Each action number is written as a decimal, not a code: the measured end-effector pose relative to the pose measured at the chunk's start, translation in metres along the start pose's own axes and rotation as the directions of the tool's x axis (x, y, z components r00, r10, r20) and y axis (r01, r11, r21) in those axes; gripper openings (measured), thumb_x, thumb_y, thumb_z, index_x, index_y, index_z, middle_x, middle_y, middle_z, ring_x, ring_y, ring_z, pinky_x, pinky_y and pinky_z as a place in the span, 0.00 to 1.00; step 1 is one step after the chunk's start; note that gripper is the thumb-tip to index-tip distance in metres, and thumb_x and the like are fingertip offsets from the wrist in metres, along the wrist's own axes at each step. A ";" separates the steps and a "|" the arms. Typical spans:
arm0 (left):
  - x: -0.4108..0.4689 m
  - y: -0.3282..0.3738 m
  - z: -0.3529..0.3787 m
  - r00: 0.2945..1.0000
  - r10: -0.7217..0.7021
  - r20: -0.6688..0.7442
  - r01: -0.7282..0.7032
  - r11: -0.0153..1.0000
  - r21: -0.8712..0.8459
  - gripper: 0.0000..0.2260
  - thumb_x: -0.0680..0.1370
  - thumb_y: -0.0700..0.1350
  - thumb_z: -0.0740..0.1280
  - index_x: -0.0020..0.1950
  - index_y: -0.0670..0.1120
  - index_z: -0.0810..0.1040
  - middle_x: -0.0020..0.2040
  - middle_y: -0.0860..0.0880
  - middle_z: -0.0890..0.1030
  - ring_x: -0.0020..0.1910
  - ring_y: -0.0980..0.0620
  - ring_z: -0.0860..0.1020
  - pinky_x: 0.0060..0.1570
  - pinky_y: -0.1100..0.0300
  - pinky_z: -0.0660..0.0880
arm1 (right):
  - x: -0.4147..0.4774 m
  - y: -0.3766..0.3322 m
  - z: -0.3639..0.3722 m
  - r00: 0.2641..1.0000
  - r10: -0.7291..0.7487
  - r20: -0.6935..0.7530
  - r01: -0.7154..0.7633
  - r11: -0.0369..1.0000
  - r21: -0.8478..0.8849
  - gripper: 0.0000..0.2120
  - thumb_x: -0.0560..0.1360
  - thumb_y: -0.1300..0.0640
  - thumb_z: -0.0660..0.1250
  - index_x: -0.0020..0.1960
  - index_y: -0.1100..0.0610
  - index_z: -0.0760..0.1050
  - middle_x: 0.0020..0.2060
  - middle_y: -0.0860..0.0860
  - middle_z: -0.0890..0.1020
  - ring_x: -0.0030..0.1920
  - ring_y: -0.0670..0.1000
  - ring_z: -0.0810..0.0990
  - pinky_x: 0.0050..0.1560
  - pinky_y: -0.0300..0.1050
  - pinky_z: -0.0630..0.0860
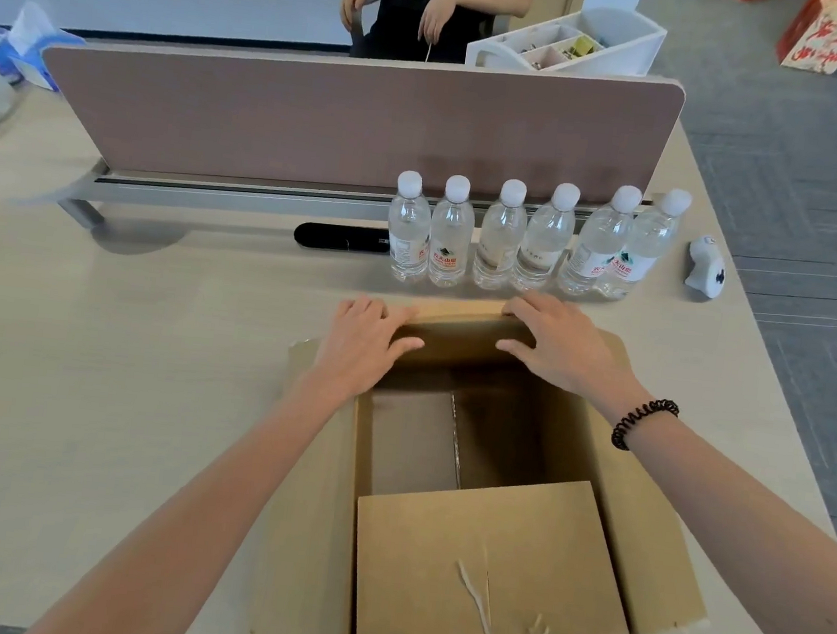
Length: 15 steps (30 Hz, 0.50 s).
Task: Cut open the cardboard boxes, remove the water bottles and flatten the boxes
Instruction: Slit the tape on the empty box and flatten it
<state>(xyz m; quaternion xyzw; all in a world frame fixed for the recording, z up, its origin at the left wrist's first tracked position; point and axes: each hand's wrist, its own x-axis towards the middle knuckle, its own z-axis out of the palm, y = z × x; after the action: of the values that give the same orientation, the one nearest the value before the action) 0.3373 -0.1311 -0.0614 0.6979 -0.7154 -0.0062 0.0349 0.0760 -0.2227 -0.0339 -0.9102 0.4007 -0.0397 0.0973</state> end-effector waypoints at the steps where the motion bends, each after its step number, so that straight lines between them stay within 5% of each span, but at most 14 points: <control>1: 0.004 0.002 0.000 1.000 0.005 0.007 -0.005 1.000 0.006 0.25 0.80 0.63 0.51 0.62 0.50 0.78 0.48 0.45 0.80 0.51 0.44 0.76 0.50 0.52 0.67 | 0.000 0.000 0.001 1.000 -0.020 -0.004 0.020 0.999 -0.042 0.16 0.79 0.46 0.63 0.62 0.54 0.71 0.59 0.50 0.75 0.60 0.52 0.73 0.57 0.47 0.68; 5: 0.014 0.013 0.004 0.991 0.051 -0.120 -0.071 0.983 -0.169 0.12 0.80 0.51 0.64 0.45 0.44 0.77 0.41 0.45 0.78 0.44 0.42 0.76 0.39 0.54 0.64 | 0.005 -0.005 0.015 0.991 -0.105 -0.084 0.085 0.972 -0.220 0.12 0.80 0.49 0.59 0.59 0.54 0.73 0.52 0.50 0.77 0.52 0.54 0.74 0.52 0.48 0.68; 15: 0.041 0.003 -0.001 0.985 0.063 -0.160 -0.090 0.981 -0.172 0.12 0.81 0.50 0.63 0.39 0.49 0.67 0.37 0.47 0.79 0.38 0.42 0.77 0.34 0.54 0.65 | 0.037 -0.010 0.009 0.990 -0.052 -0.131 0.025 0.980 -0.197 0.06 0.82 0.55 0.59 0.49 0.55 0.73 0.45 0.49 0.78 0.46 0.52 0.75 0.40 0.44 0.67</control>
<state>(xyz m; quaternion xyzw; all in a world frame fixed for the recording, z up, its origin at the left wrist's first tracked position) 0.3335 -0.1724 -0.0581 0.6622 -0.7335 -0.0151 0.1527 0.1091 -0.2420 -0.0411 -0.9181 0.3906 -0.0639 -0.0206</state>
